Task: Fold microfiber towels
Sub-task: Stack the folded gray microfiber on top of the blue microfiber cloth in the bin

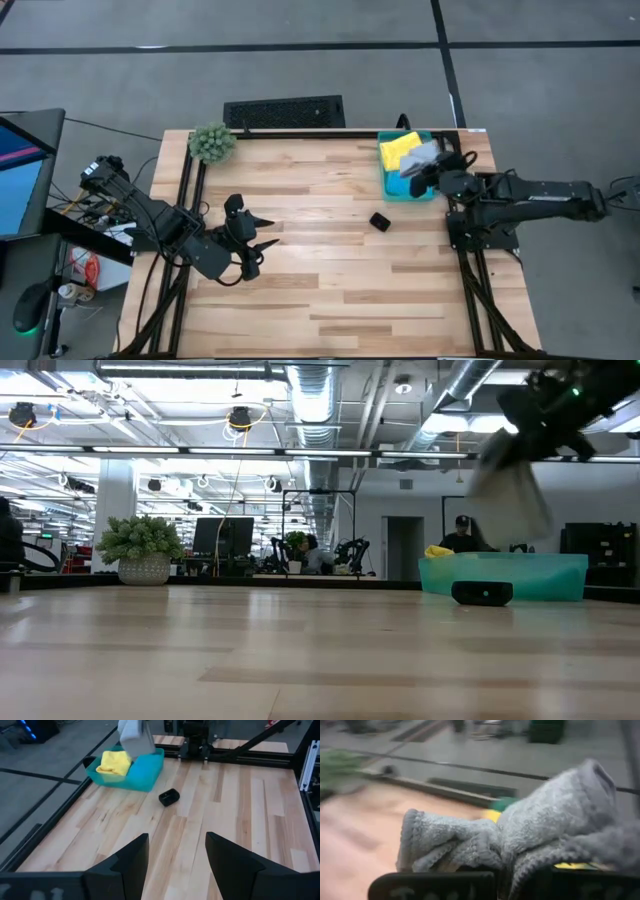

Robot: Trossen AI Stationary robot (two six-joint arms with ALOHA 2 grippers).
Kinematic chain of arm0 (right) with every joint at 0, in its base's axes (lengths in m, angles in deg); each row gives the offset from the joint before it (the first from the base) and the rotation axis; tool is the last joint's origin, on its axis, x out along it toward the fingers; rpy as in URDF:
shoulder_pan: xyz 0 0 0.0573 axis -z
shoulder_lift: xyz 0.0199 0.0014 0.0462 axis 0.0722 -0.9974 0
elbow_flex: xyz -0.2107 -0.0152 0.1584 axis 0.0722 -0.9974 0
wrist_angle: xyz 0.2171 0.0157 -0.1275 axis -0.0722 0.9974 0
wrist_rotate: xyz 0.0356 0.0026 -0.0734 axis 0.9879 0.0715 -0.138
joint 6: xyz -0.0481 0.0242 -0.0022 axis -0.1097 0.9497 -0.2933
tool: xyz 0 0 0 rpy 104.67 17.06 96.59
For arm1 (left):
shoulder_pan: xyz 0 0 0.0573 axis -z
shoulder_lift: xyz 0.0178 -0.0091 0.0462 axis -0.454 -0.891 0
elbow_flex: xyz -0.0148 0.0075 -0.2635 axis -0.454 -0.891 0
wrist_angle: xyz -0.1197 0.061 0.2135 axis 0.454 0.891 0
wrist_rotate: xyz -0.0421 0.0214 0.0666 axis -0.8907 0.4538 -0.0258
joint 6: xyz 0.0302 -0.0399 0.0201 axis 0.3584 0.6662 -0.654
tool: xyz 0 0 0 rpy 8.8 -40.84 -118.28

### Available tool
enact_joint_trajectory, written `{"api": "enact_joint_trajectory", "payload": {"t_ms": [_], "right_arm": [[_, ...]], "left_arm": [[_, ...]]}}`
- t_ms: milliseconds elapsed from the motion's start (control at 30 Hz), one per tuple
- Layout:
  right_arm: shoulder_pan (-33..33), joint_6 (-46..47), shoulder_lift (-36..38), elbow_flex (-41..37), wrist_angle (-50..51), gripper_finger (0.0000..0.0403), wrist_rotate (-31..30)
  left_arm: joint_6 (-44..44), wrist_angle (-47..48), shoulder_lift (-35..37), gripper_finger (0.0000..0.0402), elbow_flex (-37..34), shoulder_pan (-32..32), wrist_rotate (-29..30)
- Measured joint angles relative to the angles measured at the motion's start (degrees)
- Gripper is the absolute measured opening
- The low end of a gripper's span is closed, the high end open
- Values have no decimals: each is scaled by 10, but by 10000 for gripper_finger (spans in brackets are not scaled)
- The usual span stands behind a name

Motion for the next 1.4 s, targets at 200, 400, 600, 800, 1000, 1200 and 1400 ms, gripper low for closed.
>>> {"api": "enact_joint_trajectory", "payload": {"t_ms": [200,400,600,800,1000,1200,1400], "right_arm": [[45,22,52,-8,85,23,-24],[85,52,52,-8,159,23,-32],[88,58,49,-8,158,23,-57],[88,69,36,-8,166,23,-62],[88,82,-2,-8,174,23,-72],[88,108,-58,-8,184,23,-84],[86,137,-111,-13,183,23,-84]], "left_arm": [[0,0,0,190,0,0,0],[0,0,0,190,0,0,12],[-5,0,0,190,0,0,12],[-8,0,0,190,0,0,12],[-8,0,0,190,0,0,12],[-7,0,0,190,0,0,12],[-2,0,0,190,0,0,8]]}}
